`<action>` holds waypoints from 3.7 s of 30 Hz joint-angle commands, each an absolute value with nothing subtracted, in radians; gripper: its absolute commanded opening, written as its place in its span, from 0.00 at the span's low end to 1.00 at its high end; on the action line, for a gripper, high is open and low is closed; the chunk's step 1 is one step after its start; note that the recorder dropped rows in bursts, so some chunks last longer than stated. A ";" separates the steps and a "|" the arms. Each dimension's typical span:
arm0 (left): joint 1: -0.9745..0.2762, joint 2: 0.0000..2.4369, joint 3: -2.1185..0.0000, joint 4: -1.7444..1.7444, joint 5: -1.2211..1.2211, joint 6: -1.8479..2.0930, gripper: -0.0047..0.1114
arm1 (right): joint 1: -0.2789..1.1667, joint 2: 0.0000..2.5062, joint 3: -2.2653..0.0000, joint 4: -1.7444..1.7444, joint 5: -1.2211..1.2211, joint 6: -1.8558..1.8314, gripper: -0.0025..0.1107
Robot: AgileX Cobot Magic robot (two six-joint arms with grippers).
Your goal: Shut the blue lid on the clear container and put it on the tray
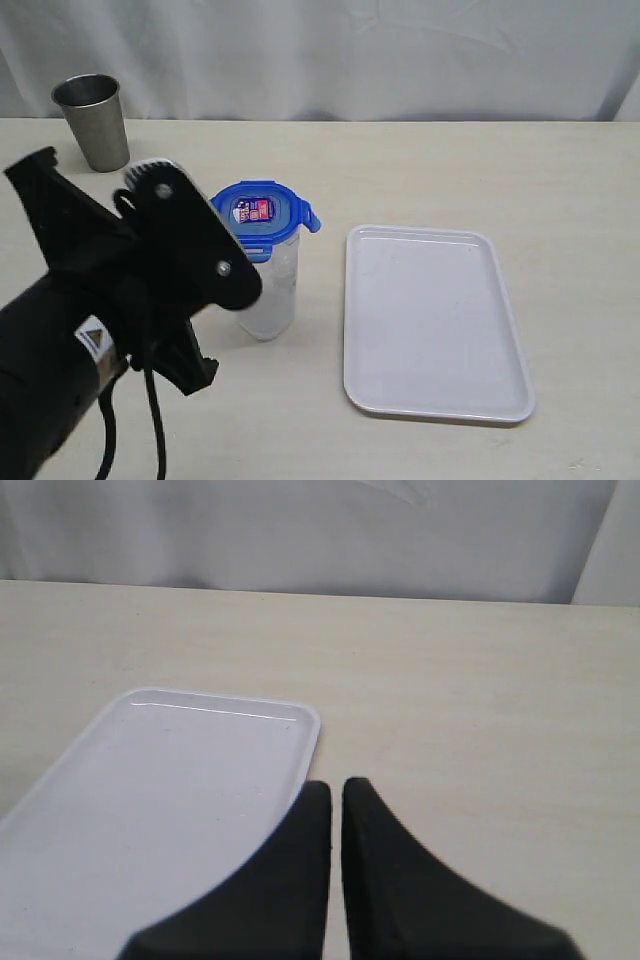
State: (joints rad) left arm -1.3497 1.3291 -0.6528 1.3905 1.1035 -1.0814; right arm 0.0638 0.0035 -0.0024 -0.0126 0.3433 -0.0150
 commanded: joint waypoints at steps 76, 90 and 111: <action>-0.324 1.560 -0.961 -0.806 0.435 1.360 0.04 | 0.061 0.000 0.000 -0.011 0.341 -0.011 0.06; -0.326 1.579 -0.932 -0.822 0.478 1.360 0.04 | 0.061 0.000 0.000 -0.011 0.341 -0.011 0.06; -0.326 1.552 -0.932 -0.767 0.594 1.274 0.04 | 0.061 0.000 0.000 -0.011 0.341 -0.011 0.06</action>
State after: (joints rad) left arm -0.3188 1.5650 -0.9340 -0.7749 0.5691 1.2919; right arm 0.0638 0.0035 -0.0024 -0.0126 0.3433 -0.0134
